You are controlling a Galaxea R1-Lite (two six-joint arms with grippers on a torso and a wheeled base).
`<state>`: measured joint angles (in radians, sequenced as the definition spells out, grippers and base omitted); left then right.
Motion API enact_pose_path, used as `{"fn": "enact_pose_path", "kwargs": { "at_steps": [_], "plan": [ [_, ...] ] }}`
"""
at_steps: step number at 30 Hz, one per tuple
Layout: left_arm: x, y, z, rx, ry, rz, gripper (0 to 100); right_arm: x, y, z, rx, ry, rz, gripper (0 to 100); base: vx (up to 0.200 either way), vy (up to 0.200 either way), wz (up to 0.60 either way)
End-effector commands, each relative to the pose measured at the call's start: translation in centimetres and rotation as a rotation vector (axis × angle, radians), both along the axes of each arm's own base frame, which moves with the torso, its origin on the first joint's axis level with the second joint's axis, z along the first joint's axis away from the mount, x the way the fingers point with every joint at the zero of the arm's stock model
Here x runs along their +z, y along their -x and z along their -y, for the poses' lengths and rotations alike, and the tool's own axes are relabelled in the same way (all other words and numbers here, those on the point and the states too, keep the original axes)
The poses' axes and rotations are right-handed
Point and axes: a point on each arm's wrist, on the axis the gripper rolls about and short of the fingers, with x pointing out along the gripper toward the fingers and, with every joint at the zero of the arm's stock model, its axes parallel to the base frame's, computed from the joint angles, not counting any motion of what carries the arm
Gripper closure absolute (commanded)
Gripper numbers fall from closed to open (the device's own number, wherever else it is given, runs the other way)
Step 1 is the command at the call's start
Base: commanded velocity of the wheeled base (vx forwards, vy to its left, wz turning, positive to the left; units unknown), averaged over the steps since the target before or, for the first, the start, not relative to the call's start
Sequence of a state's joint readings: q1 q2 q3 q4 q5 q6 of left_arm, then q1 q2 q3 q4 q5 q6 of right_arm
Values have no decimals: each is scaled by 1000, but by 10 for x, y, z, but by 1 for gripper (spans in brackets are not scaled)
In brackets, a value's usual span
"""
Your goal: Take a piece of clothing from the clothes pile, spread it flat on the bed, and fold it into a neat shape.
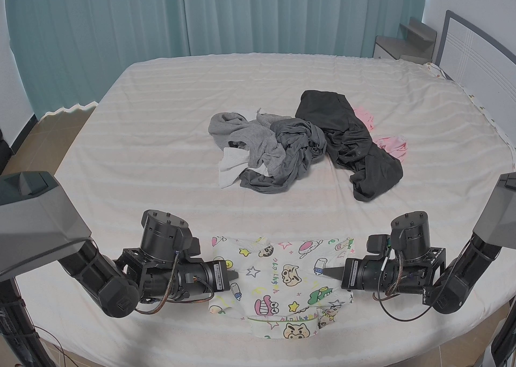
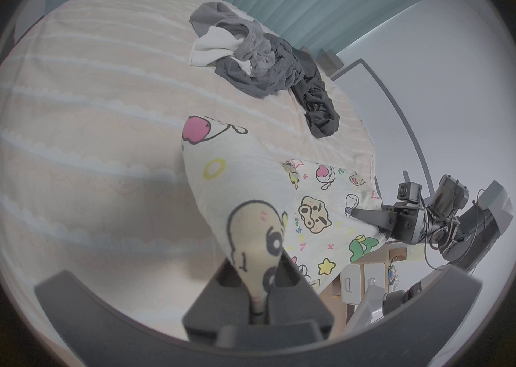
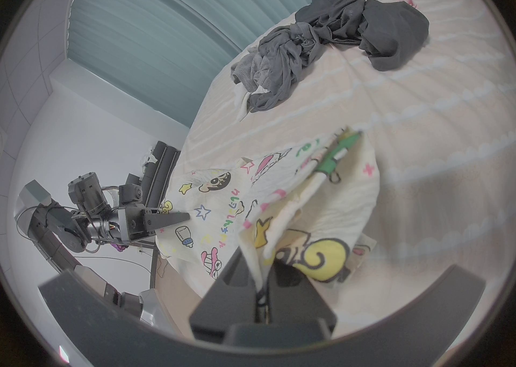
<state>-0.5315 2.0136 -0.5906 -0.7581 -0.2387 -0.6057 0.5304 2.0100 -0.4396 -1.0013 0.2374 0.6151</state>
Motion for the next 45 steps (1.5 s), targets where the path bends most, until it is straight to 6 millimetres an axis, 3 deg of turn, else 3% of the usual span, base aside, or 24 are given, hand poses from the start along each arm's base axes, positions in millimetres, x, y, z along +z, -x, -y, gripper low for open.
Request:
{"fn": "enact_pose_path", "kwargs": {
  "at_steps": [1, 11, 19, 20, 39, 45],
  "plan": [
    [-9, 2, -1, 3, -20, -26, 100, -10, 1, 0, 5, 22, -28, 100, 0, 0, 0],
    [-30, -1, -2, 58, -101, -58, 100, -37, 3, -1, 39, 98, -84, 100, 0, 0, 0],
    [-42, 1, -3, 61, -117, -96, 100, -41, 3, -1, 44, 110, -91, 100, 0, 0, 0],
    [-42, 1, -3, 63, -116, -97, 0, -41, 3, -1, 44, 111, -92, 0, 0, 0, 0],
    [-47, 41, -30, 77, -152, -138, 0, -55, 32, 15, 37, 241, -165, 0, 0, 0, 0],
    [-8, 55, -43, 102, -69, -6, 0, -34, 44, 26, -29, 240, -96, 0, 0, 0, 0]
  ]
}}
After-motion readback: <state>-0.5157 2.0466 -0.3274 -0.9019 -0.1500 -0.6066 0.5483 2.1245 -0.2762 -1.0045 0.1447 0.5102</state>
